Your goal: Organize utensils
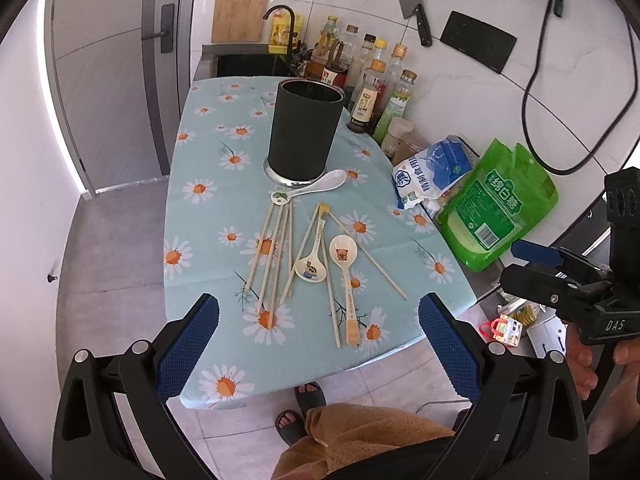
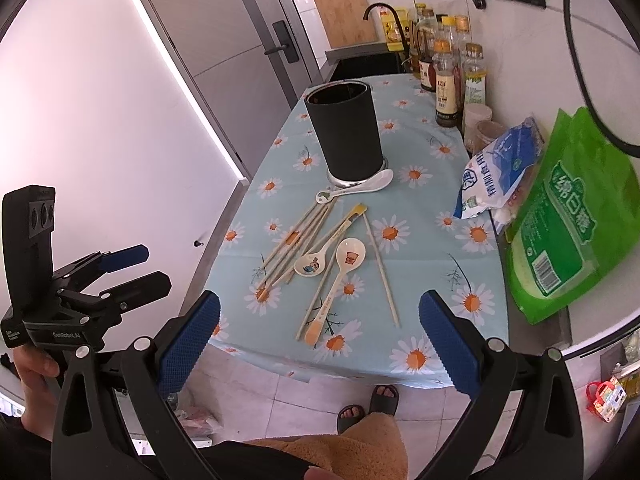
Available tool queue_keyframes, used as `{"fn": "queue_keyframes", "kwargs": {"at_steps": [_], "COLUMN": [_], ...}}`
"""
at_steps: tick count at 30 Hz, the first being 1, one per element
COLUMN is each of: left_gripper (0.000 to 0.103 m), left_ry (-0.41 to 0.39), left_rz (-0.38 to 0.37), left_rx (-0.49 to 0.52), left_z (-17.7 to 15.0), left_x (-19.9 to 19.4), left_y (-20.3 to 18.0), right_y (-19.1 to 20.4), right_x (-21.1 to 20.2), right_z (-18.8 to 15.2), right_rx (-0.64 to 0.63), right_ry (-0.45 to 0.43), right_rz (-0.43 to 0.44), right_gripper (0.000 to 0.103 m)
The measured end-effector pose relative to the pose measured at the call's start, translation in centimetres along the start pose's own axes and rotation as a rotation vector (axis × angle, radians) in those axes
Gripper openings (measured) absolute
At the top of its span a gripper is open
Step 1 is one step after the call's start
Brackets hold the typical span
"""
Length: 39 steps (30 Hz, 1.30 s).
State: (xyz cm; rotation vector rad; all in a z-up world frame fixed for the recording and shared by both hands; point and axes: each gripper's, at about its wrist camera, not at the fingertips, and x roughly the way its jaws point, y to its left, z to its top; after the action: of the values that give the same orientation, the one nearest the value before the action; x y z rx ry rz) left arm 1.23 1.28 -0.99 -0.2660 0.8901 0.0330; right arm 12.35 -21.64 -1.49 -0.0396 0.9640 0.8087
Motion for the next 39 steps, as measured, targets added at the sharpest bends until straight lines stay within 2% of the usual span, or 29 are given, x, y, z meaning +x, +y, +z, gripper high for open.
{"fn": "queue_keyframes", "kwargs": {"at_steps": [3, 5, 7, 10, 12, 13, 18, 23, 31, 34, 36, 39], "left_gripper": [0.097, 0.097, 0.097, 0.097, 0.097, 0.097, 0.097, 0.097, 0.097, 0.097, 0.097, 0.097], "left_ry": [0.015, 0.032, 0.041, 0.072, 0.091, 0.104, 0.156, 0.197, 0.233, 0.243, 0.25, 0.259], "left_rz": [0.002, 0.003, 0.001, 0.026, 0.035, 0.034, 0.041, 0.056, 0.071, 0.077, 0.079, 0.08], "left_rx": [-0.008, -0.015, -0.02, -0.031, -0.039, -0.045, -0.066, -0.084, -0.115, -0.116, -0.114, -0.108], "left_z": [0.4, 0.7, 0.8, 0.8, 0.8, 0.7, 0.0, -0.4, -0.2, 0.1, 0.3, 0.5], "left_x": [1.2, 2.3, 3.2, 5.1, 6.0, 6.6, 8.7, 10.3, 11.6, 12.1, 12.4, 12.9], "left_y": [0.2, 0.4, 0.5, 1.0, 1.3, 1.5, 2.3, 3.0, 3.7, 3.6, 3.5, 3.2], "right_y": [-0.9, -1.3, -1.9, -2.9, -3.5, -3.7, -5.0, -6.6, -8.7, -9.4, -9.7, -9.7], "right_x": [1.4, 2.4, 3.7, 6.3, 8.2, 9.2, 13.7, 17.4, 20.9, 21.8, 21.9, 22.8], "right_z": [0.6, 1.0, 1.3, 1.6, 1.6, 1.6, 1.4, 1.7, 2.8, 3.3, 3.7, 4.1], "right_rx": [0.013, 0.017, 0.026, 0.034, 0.031, 0.03, 0.058, 0.113, 0.143, 0.144, 0.148, 0.125], "right_ry": [0.028, 0.045, 0.07, 0.109, 0.137, 0.153, 0.231, 0.288, 0.332, 0.34, 0.348, 0.356], "right_rz": [0.026, 0.046, 0.06, 0.106, 0.095, 0.103, 0.149, 0.172, 0.172, 0.191, 0.208, 0.221], "right_gripper": [0.096, 0.09, 0.089, 0.081, 0.074, 0.066, 0.057, 0.039, 0.035, 0.027, 0.026, 0.017]}}
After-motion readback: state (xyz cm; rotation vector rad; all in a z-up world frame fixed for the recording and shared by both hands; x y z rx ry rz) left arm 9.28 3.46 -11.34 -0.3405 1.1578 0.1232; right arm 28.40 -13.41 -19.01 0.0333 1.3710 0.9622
